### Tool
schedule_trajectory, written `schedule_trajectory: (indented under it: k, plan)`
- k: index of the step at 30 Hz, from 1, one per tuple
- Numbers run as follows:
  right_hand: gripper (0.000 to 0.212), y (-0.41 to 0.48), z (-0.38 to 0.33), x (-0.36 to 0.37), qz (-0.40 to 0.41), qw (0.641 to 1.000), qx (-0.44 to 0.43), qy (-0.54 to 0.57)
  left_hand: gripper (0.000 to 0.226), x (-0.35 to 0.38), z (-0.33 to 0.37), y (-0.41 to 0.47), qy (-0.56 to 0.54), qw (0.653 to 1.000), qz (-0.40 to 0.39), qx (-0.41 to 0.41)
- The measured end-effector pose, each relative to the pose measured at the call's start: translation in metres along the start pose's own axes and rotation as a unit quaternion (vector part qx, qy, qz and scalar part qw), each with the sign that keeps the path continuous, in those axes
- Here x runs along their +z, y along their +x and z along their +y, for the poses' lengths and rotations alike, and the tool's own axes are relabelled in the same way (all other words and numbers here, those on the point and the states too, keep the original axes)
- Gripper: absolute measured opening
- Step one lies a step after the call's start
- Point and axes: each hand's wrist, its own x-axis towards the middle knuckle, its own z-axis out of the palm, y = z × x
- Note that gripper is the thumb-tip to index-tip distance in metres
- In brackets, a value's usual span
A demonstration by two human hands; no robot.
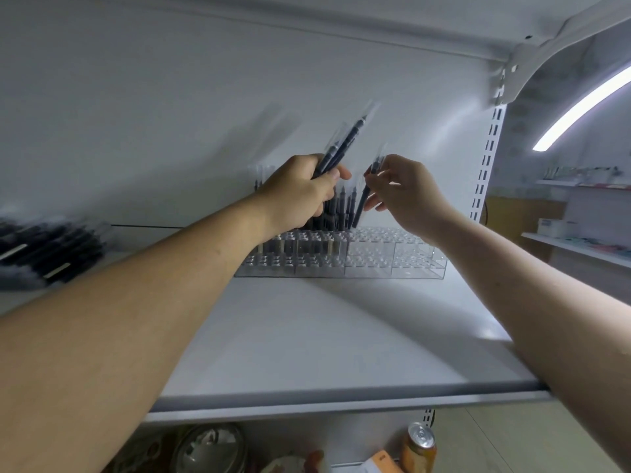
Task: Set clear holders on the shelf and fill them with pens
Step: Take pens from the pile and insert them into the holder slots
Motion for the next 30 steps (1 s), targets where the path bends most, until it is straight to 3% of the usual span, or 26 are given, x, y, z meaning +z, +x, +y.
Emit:
schedule_trajectory:
  k: [8, 13, 21, 25, 28, 30]
  plan:
    - [0.02, -0.003, 0.002, 0.011, -0.089, 0.994, 0.001, -0.069, 0.027, 0.0, 0.001, -0.001, 0.016, 1.0, -0.001, 0.004]
    - [0.022, 0.0, 0.005, 0.008, -0.072, 0.992, 0.006, -0.101, 0.027, 0.001, 0.001, -0.002, 0.021, 1.0, 0.004, 0.005]
    - [0.015, 0.001, 0.011, 0.003, -0.126, 0.981, 0.002, -0.151, 0.027, 0.002, 0.0, -0.001, 0.032, 0.999, -0.006, 0.002]
    - [0.015, 0.003, 0.011, -0.009, -0.056, 0.993, -0.011, -0.104, 0.028, 0.001, 0.0, -0.001, 0.029, 0.999, -0.012, 0.0]
    - [0.011, 0.005, 0.006, -0.015, 0.026, 0.999, -0.031, 0.005, 0.029, 0.002, 0.0, -0.001, 0.02, 1.0, -0.022, -0.006]
    - [0.008, 0.004, 0.0, -0.016, 0.036, 0.995, -0.027, 0.09, 0.03, 0.002, -0.001, -0.001, 0.021, 0.999, -0.025, -0.009]
